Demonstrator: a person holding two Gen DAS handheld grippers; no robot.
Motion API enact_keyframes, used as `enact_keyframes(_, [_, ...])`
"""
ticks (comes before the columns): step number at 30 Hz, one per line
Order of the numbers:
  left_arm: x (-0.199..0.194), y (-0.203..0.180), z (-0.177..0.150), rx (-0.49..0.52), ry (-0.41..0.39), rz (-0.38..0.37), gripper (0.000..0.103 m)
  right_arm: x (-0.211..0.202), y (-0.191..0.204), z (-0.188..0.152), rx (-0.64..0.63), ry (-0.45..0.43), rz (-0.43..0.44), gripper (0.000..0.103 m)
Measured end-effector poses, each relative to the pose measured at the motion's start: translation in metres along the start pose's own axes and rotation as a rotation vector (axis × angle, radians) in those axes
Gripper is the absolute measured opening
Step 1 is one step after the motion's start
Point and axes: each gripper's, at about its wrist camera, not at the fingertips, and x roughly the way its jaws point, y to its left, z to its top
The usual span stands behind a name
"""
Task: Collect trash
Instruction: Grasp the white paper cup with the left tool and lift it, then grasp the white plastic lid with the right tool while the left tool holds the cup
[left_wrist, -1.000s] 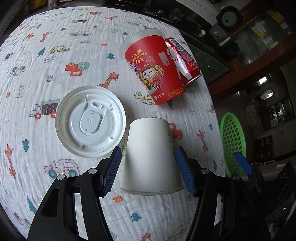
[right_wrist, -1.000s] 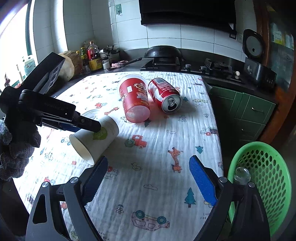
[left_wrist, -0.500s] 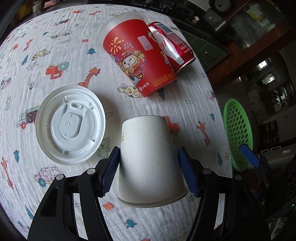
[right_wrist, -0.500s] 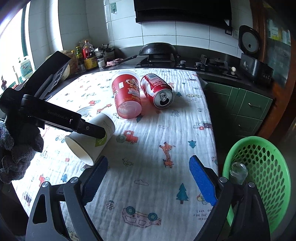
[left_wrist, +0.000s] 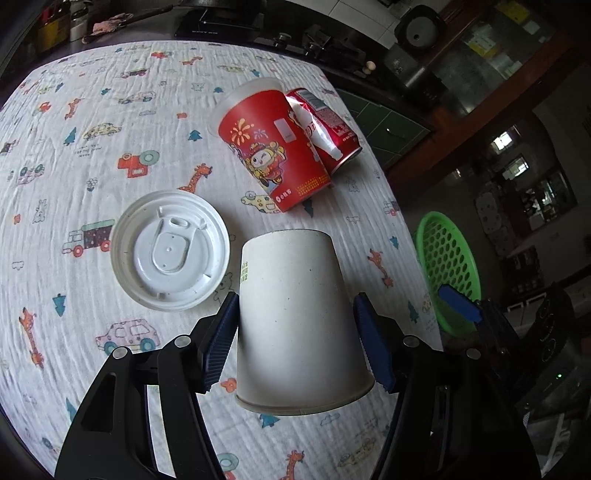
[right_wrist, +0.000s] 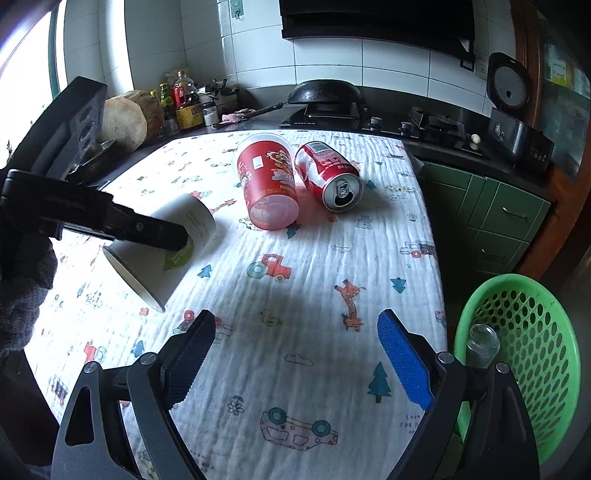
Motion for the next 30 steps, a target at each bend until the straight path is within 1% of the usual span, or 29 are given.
enact_keyframes(4, [-0.044,0.019,0.002,-0.003,-0.082,0.027,0.062,0.013,0.021,0.009,-0.026,0.017,0.05,0.086])
enact_keyframes(7, [-0.072,0.037,0.004,-0.022,-0.128,0.046,0.062,0.028,0.039,0.015,-0.047,0.04,0.09,0.086])
enact_keyframes(12, [-0.105,0.073,0.005,-0.073,-0.176,0.069,0.062,0.061,0.076,0.032,-0.105,0.079,0.14,0.086])
enact_keyframes(14, [-0.113,0.082,0.002,-0.086,-0.192,0.071,0.062,0.076,0.089,0.037,-0.128,0.105,0.159,0.086])
enact_keyframes(16, [-0.122,0.093,0.002,-0.099,-0.206,0.072,0.062,0.093,0.101,0.043,-0.155,0.124,0.16,0.088])
enact_keyframes(22, [-0.127,0.118,0.0,-0.134,-0.221,0.067,0.062,0.135,0.123,0.059,-0.209,0.176,0.131,0.092])
enact_keyframes(25, [-0.125,0.126,0.0,-0.147,-0.221,0.059,0.062,0.15,0.127,0.064,-0.219,0.19,0.119,0.093])
enact_keyframes(26, [-0.124,0.128,0.001,-0.148,-0.219,0.058,0.062,0.154,0.129,0.065,-0.222,0.193,0.119,0.094])
enact_keyframes(30, [-0.119,0.134,0.002,-0.15,-0.214,0.049,0.062,0.162,0.132,0.073,-0.21,0.181,0.116,0.095])
